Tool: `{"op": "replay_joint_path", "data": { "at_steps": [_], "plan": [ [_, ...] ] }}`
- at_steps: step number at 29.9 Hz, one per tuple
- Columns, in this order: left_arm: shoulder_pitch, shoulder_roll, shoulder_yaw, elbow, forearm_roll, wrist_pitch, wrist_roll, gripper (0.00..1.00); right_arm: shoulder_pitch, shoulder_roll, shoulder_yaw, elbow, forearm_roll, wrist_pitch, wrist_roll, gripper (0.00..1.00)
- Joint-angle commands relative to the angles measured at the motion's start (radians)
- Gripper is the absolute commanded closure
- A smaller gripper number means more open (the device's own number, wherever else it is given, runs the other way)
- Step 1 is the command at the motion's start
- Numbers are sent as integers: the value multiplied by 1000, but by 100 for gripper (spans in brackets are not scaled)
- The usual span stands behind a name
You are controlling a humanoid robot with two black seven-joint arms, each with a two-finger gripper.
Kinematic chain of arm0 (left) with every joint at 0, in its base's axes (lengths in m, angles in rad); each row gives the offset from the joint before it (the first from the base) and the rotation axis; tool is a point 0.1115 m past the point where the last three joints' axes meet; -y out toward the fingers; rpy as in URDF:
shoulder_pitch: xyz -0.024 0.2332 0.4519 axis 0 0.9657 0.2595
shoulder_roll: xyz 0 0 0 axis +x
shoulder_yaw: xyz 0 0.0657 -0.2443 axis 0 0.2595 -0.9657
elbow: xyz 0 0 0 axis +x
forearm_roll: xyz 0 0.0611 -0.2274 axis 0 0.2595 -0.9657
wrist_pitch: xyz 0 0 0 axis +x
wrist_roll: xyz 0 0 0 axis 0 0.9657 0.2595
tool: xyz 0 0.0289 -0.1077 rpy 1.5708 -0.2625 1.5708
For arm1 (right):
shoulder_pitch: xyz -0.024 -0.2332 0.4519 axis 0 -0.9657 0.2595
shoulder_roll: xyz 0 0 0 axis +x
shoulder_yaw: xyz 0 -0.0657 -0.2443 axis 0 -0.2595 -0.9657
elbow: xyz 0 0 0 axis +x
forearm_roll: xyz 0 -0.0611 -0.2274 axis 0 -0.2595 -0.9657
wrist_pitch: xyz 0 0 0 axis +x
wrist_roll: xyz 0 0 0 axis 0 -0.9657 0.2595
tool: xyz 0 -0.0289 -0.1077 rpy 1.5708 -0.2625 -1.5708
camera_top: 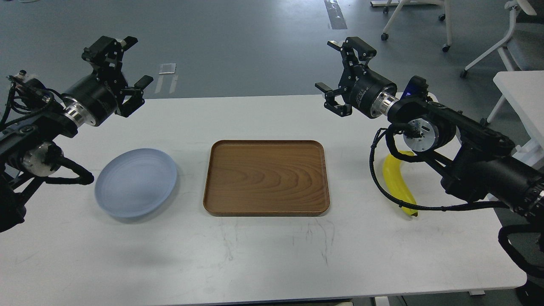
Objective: Place banana on plate with both arms
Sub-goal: 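Lower the left gripper to the rim of the pale blue plate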
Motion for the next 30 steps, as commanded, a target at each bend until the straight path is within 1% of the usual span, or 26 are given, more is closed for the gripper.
{"op": "replay_joint_path", "data": {
  "at_steps": [1, 2, 3, 5, 6, 7, 9, 12, 13, 14, 15, 17, 18, 23, 27, 30],
  "plan": [
    [1, -5, 6, -15, 238, 120, -93, 2, -24, 1, 24, -3, 1, 0, -4, 0],
    [2, -10, 9, -15, 364, 236, -106, 2, -27, -1, 24, -3, 1, 0, -4, 0],
    [13, -12, 23, -17, 511, 372, -106, 3, -28, -1, 25, -3, 1, -2, -4, 0],
    [18, -12, 67, -15, 645, 497, -106, 2, -28, -1, 25, -3, 1, -2, -4, 0],
    [21, -7, 136, -15, 740, 584, -106, 2, -28, -1, 27, -3, 1, -2, -4, 0],
    [21, 1, 179, -15, 766, 612, -106, 2, -28, -1, 27, -3, 1, -2, -4, 0],
    [15, 22, 341, -15, 777, 633, -106, 2, -27, -2, 27, -3, 1, -2, -4, 0],
    [15, 56, 463, 0, 777, 634, -104, 2, -25, -2, 27, -3, 1, -2, -2, 0],
    [15, 60, 483, 4, 777, 634, -98, 2, -25, -2, 27, -3, 1, -2, -2, 0],
    [15, 67, 505, 15, 768, 634, -81, 2, -25, -2, 27, -3, 1, -2, -2, 0],
    [18, 70, 508, 24, 762, 639, -61, 2, -25, -4, 27, -3, 1, -2, -2, 0],
    [22, 85, 512, 43, 759, 642, -40, 3, -25, -5, 28, -3, 1, -2, -2, 0],
    [24, 90, 512, 53, 759, 642, -37, 3, -25, -5, 28, -3, 1, -2, -1, 0],
    [67, 110, 523, 96, 764, 634, -35, 12, -27, -5, 28, -3, 1, -2, -1, 0],
    [105, 110, 542, 152, 764, 633, -33, 12, -27, -5, 28, -3, 1, -3, -1, 0],
    [137, 99, 561, 231, 762, 631, -33, 12, -25, -5, 28, -3, 1, -3, 1, 0]
  ]
}}
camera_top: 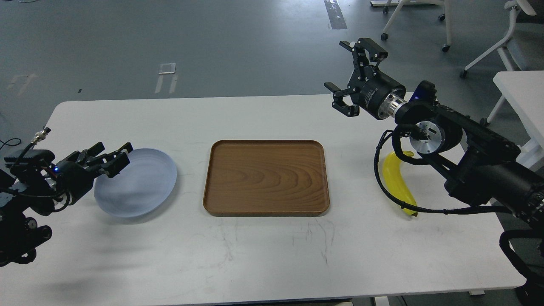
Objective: Place banana on plate with both arms
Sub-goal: 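Lower the left gripper to the rim of the pale blue plate, then grip the plate rim with the left gripper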
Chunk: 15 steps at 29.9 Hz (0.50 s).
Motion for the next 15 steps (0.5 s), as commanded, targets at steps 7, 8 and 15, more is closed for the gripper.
{"op": "replay_joint_path", "data": {
  "at_steps": [7, 8, 15],
  "plan": [
    [44, -14, 18, 128, -6, -17, -4, 22, 3, 0, 0, 2, 0, 0, 1, 0],
    [49, -15, 16, 128, -6, -19, -8, 23, 3, 0, -2, 2, -2, -5, 1, 0],
    [56, -14, 16, 110, -6, -30, -27, 24, 3, 0, -3, 2, -2, -13, 1, 0]
  ]
}}
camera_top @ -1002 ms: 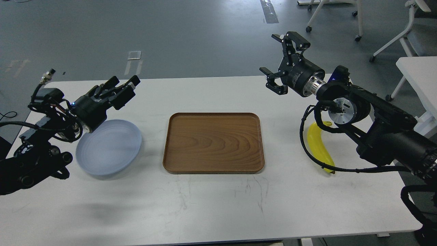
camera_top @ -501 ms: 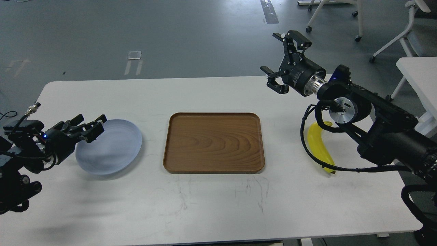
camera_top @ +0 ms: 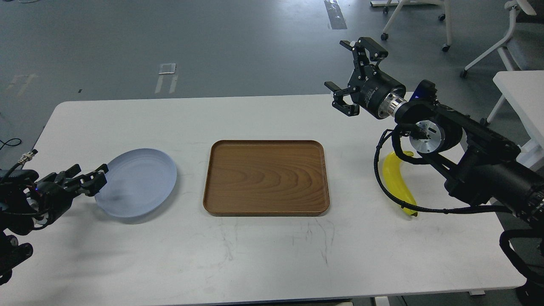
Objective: Place banana on plate with both arms
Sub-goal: 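Grip the plate rim with the left gripper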
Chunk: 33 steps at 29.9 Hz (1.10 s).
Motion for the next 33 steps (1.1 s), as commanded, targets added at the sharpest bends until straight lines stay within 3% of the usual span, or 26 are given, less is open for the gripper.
{"op": "replay_joint_path", "data": {
  "at_steps": [1, 11, 16, 21, 24, 27, 29, 33],
  "plan": [
    [5, 1, 0, -7, 0, -12, -12, 24, 0, 0, -1, 0, 0, -1, 0, 0],
    [28, -2, 3, 28, -3, -46, -12, 25, 0, 0, -2, 0, 0, -1, 0, 0],
    [32, -2, 32, 27, -3, -46, -24, 54, -2, 0, -7, 0, -2, -2, 0, 0],
    [34, -2, 44, 27, -3, -46, -37, 56, -2, 0, -8, 0, -3, -4, 0, 0],
    [34, -1, 47, 27, -3, -46, -40, 71, -3, 0, -8, 0, -3, -4, 0, 0],
    [34, -1, 61, 28, -3, -46, -40, 94, -3, 0, -8, 1, -3, -16, 0, 0],
    [34, -1, 61, 28, -3, -46, -40, 100, -3, 0, -8, 1, -3, -19, 0, 0],
    [29, 1, 61, 28, -3, -45, -41, 100, -3, 0, -7, 3, -3, -24, 0, 0]
  ]
}}
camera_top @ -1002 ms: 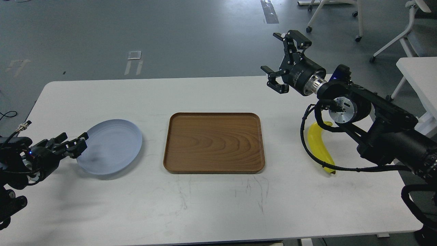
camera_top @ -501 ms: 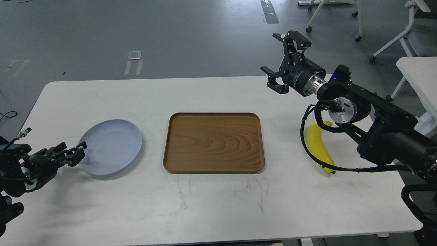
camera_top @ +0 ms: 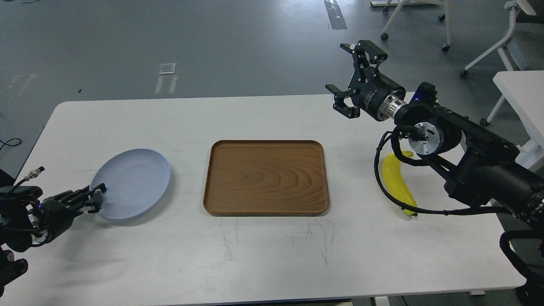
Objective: Place banana on plate with both arms
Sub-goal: 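Grip the plate rim with the left gripper, then lift the plate with the left gripper and set it on the wooden tray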
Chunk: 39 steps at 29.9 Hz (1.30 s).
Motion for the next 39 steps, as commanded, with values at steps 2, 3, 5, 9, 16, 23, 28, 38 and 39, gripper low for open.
{"op": "replay_joint_path", "data": {
  "at_steps": [2, 3, 5, 9, 16, 23, 28, 38, 39],
  "plan": [
    [-10, 0, -1, 0, 0, 2, -1, 100, 0, 0, 2, 1, 0, -3, 0, 0],
    [-15, 0, -3, -3, -1, 0, -6, 100, 0, 0, 2, 1, 0, -3, 1, 0],
    [-16, 2, -6, -6, -1, 0, -14, 100, 0, 0, 2, 1, 0, -3, 2, 0],
    [-18, 5, -10, -8, -1, 2, -14, 100, -1, 0, 2, 1, 0, -4, 2, 0],
    [-51, 8, -10, -17, -69, -23, -14, 100, -1, 0, 8, 2, 2, -4, 3, 0],
    [-153, 58, -19, -113, -90, -143, -14, 100, 3, 0, 8, 2, 2, -9, 3, 0],
    [-219, 42, -19, -147, -107, -156, -14, 100, 5, 0, 9, 2, 2, -9, 5, 0],
    [-366, -33, -6, -337, -89, -155, -14, 100, 14, 2, 8, -1, 0, -12, 5, 0],
    [-396, -79, -3, -337, -89, -163, -14, 100, 14, 0, 8, -3, 0, -12, 3, 0]
  ]
}}
